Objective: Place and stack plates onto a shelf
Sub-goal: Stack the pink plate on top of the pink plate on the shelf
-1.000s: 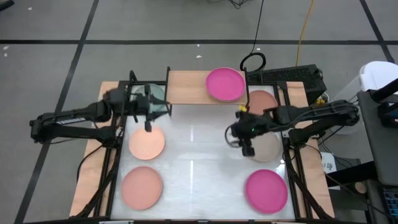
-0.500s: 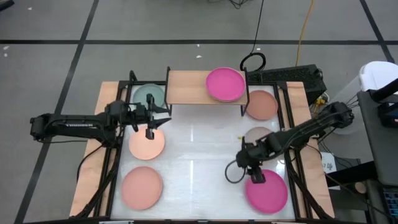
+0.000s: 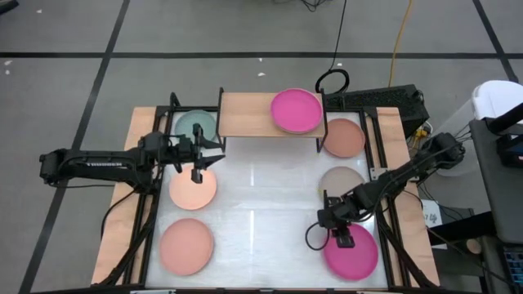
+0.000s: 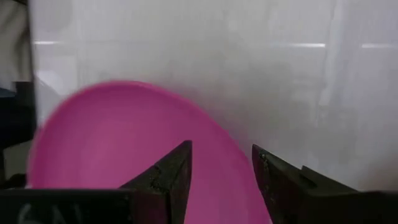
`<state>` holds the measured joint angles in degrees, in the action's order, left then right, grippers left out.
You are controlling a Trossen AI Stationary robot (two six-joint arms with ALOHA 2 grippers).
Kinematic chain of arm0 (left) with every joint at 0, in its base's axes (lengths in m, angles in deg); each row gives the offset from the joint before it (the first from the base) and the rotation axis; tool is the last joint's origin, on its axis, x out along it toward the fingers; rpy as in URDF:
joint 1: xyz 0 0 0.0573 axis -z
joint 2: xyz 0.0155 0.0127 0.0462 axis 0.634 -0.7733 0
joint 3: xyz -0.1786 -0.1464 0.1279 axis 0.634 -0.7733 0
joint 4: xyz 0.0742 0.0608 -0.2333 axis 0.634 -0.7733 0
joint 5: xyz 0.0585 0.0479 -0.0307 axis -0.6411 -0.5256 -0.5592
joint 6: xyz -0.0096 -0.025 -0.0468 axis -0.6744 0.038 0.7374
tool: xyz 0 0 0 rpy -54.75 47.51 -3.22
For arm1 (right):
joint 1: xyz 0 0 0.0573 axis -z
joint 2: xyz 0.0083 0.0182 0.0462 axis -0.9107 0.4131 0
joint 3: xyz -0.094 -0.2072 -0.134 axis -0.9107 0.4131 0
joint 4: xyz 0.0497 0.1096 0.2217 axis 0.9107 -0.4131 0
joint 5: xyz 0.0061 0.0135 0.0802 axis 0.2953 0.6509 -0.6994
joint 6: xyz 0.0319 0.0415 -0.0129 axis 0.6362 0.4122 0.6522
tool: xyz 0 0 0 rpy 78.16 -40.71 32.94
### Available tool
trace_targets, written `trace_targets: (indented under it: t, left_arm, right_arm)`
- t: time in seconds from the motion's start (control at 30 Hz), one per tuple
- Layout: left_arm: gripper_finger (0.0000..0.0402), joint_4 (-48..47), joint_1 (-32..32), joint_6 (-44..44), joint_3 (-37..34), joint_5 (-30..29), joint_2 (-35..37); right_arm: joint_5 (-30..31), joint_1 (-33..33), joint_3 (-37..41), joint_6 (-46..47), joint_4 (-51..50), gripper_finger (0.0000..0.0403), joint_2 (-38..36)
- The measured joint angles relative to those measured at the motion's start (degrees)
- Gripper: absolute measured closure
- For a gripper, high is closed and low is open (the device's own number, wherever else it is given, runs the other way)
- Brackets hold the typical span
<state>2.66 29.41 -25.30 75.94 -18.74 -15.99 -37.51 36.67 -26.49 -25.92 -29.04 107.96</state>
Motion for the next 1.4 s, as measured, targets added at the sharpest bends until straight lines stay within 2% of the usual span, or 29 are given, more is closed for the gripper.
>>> trace_targets:
  t: [0.3, 0.57, 0.7, 0.9, 1.27, 1.4]
  left_arm:
    - [0.0243, -1.0, 0.0, 0.7, 0.0, 0.0, 0.0]
    - [0.0243, -1.0, 0.0, 1.4, 0.0, 0.0, 0.0]
    - [0.0243, -0.9, 0.0, 2.1, 0.0, 0.0, 0.0]
    - [0.0243, -0.9, 0.0, 2.0, 0.0, 0.0, 0.0]
    - [0.0243, -0.9, 0.0, 2.3, 0.0, -0.6, 0.0]
    - [0.0243, -0.9, 0.0, 2.0, 0.0, -1.0, 0.0]
  right_arm:
    - [2.8, -0.1, 3.5, 1.3, 0.0, 0.0254, 0.0]
    - [2.8, -0.1, 4.8, 1.3, 0.2, 0.0259, 0.0]
    - [2.6, -0.1, 5.4, 1.0, 0.1, 0.0291, 0.0]
    - [-0.9, 0.0, 5.4, 1.2, 0.1, 0.0388, 0.0]
    - [0.3, 0.6, 2.0, 0.2, 1.5, 0.0401, -2.6]
    - [5.5, 2.7, -0.6, 1.2, 2.3, 0.0401, -5.1]
